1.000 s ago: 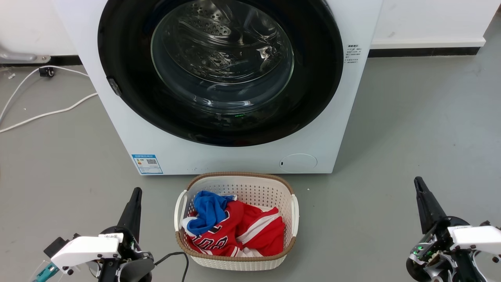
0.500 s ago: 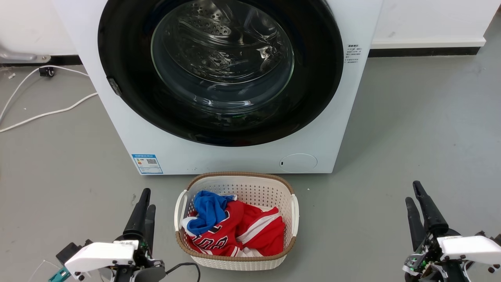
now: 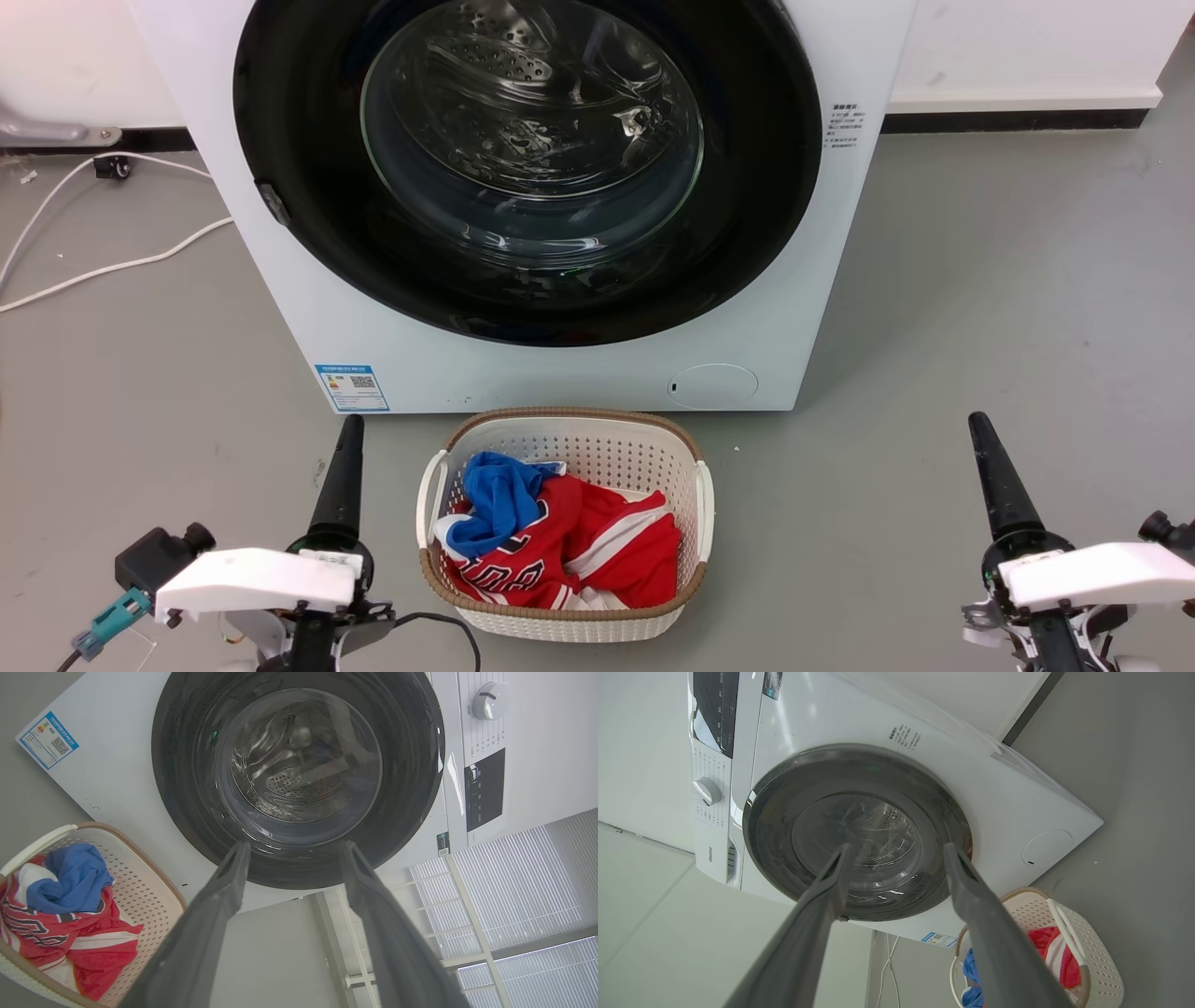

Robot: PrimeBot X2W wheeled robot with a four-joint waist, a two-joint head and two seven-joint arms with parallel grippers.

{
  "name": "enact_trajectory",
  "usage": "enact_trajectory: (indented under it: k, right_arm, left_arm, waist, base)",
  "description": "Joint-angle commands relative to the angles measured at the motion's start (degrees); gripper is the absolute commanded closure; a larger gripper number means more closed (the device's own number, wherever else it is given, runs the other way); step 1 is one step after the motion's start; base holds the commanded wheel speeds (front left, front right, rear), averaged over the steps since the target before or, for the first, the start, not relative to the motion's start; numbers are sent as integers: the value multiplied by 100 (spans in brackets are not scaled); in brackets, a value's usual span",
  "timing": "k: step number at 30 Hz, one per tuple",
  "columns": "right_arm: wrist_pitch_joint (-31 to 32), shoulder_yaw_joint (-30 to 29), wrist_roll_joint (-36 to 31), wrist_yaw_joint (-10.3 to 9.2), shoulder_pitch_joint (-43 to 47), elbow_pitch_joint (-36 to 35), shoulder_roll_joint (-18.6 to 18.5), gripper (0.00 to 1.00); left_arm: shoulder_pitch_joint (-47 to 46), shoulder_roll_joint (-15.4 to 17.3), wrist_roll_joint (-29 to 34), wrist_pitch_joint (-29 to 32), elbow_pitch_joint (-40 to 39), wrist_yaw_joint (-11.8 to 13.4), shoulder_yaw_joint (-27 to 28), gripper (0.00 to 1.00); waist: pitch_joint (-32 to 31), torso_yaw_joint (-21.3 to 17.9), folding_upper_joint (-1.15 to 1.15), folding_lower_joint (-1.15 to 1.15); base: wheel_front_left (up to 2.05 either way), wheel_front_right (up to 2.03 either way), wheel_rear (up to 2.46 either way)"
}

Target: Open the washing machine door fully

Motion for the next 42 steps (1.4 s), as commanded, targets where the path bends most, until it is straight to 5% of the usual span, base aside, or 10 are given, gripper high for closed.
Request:
enact_trajectory:
  k: [1, 19, 42]
  right_arm:
    - [-66, 46, -353, 4, -42, -150, -34, 0]
    - [-372, 65, -2604, 7, 51, -210, -10, 0]
    - [-462, 229, -4465, 9, 159, -422, 8, 0]
  left_arm:
    - [-164, 36, 333, -68, -141, -10, -56, 0]
    - [-200, 220, 2555, -441, -249, 54, -448, 0]
    - [-201, 423, 4180, -817, -106, 300, -732, 0]
  waist:
    - [2, 0, 0, 0]
    - [-6, 13, 0, 0]
    - [-21, 55, 0, 0]
  base:
    - [0, 0, 0]
    - [0, 0, 0]
    - [0, 0, 0]
